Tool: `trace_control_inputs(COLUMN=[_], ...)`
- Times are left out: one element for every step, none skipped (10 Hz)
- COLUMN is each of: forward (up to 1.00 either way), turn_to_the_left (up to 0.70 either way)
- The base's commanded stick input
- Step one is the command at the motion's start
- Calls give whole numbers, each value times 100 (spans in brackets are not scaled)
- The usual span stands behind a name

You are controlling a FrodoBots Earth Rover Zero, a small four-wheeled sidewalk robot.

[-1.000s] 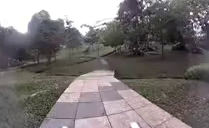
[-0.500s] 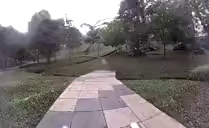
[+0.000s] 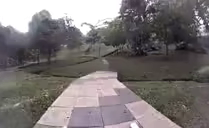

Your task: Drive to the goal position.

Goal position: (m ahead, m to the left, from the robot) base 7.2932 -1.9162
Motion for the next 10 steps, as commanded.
trace_control_inputs(forward=[70,70,70,70,70,70,70,70,70,70], turn_to_the_left=[1,1,1,1,-1,-5,-7,-10,-13,-13])
